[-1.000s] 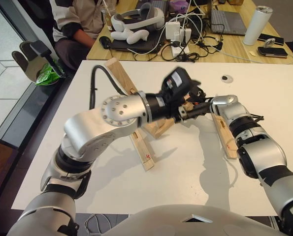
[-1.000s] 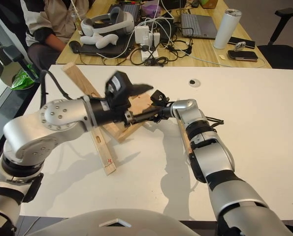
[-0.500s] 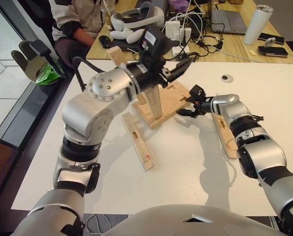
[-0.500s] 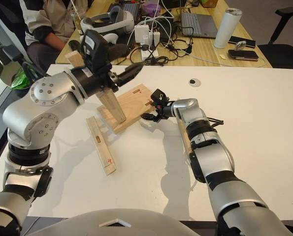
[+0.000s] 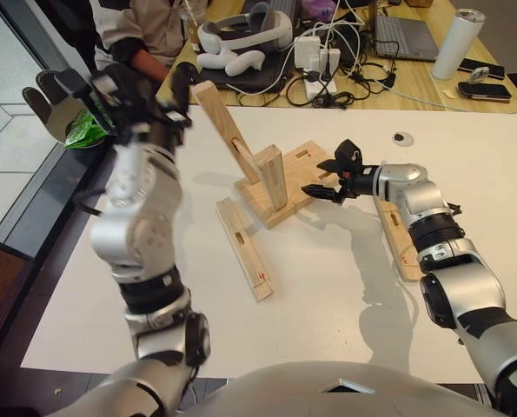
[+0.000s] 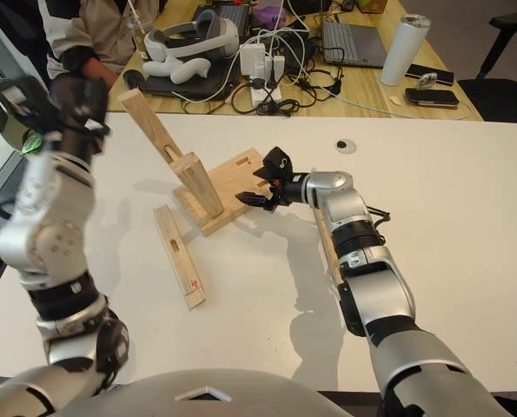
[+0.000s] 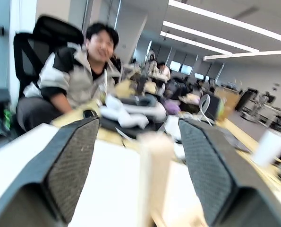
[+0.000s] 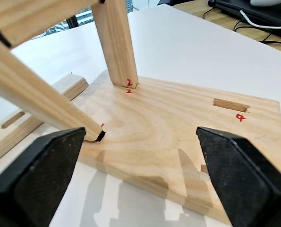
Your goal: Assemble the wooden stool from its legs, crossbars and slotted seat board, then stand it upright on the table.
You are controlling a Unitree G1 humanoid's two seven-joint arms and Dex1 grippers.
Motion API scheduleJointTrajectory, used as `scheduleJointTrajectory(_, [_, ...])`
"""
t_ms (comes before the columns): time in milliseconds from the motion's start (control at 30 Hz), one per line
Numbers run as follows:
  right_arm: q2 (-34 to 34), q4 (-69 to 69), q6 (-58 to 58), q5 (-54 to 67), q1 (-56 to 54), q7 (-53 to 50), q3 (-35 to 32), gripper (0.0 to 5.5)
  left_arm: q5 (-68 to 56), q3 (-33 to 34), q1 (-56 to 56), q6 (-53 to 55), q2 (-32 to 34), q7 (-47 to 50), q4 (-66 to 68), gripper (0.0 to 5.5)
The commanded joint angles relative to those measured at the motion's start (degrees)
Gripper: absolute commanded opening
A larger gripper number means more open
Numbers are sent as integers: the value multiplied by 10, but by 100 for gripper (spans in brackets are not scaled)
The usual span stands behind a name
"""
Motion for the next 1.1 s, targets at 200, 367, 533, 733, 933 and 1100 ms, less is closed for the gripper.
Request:
scheduleJointTrajectory(200, [32, 197, 52, -54, -11, -45, 26, 440, 30, -16, -28, 0, -38, 29, -11, 312])
scheduleJointTrajectory(367, [-44, 17, 133, -28, 54, 175, 79, 440, 34, 52, -48, -16, 10, 18, 3, 312])
scheduleJointTrajectory(533, [-174, -332, 374, 127, 141, 290, 37, 440, 41, 78, -39, -24, 24, 16, -5, 312])
scheduleJointTrajectory(733, [-152, -524, 435, 202, 167, 200, 23, 440, 47, 106, -49, -33, 49, 8, 8, 312])
scheduleJointTrajectory(933, [-17, -177, 160, 32, 59, -83, 46, 440, 47, 95, -61, -38, 48, 1, 17, 312])
scheduleJointTrajectory(1100, [14, 14, 175, -14, 11, -99, 69, 440, 47, 97, -77, -37, 58, -3, 26, 312])
